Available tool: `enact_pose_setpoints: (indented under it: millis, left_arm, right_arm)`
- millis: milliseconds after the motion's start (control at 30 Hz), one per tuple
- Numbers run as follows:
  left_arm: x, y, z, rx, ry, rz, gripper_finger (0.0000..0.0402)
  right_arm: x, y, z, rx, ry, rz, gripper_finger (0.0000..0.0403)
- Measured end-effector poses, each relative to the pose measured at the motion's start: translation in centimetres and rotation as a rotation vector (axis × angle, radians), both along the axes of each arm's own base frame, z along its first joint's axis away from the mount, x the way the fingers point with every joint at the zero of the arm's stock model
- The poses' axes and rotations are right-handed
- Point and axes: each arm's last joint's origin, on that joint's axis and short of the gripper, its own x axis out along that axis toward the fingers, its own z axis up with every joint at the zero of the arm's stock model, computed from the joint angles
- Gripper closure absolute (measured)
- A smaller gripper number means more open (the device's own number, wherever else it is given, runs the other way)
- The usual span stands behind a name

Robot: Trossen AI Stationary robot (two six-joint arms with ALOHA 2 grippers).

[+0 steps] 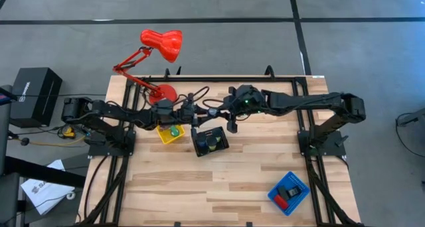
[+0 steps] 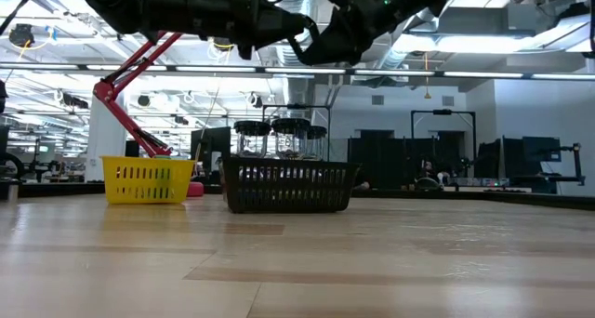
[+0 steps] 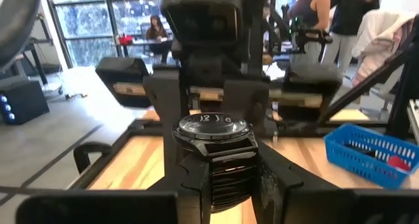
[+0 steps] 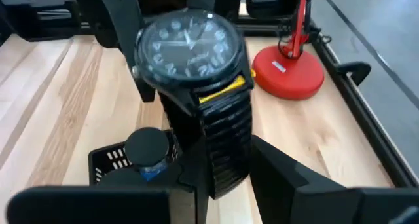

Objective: Pick & Place Office items
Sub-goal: Put the black wristwatch into the yellow bin

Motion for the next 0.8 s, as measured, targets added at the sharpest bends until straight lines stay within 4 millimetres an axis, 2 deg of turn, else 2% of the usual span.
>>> enact_pose_setpoints:
  millis: [200,500,600,700,800]
  left_arm:
    - [-0.1,0.0,-0.5,-0.005,0.042,0.005,0.0338]
    - [-0.1,0.1,-0.8,-0.049,0.056,0.027,0.0338]
    - [-0.2,0.2,-0.9,-0.048,0.069,0.087,0.0338]
    - [-0.2,0.3,-1.1,-0.048,0.096,0.121,0.0337]
    - [-0.4,0.3,-1.5,-0.049,0.145,0.124,0.0337]
  right_arm:
    - [-0.3,0.0,0.5,0.031,-0.021,-0.019,0.0303]
    - [-0.5,0.1,0.6,0.073,-0.022,-0.043,0.0191]
    - [-1.3,0.4,1.8,0.071,-0.043,-0.038,0.0164]
    - [-2.8,0.7,2.8,0.075,-0.015,-0.037,0.0154]
    - [-5.3,1.0,4.1,0.081,0.030,-0.043,0.0155]
